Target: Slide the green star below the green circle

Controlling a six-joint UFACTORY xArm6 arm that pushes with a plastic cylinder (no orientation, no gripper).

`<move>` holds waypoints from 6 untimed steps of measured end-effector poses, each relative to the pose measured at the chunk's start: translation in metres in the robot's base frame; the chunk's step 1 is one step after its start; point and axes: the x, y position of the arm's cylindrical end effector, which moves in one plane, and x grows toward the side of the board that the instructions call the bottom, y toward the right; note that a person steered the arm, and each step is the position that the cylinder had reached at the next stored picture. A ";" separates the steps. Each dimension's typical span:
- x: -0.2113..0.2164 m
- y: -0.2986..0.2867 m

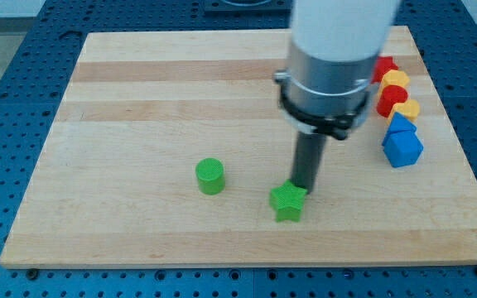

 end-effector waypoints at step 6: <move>0.017 -0.053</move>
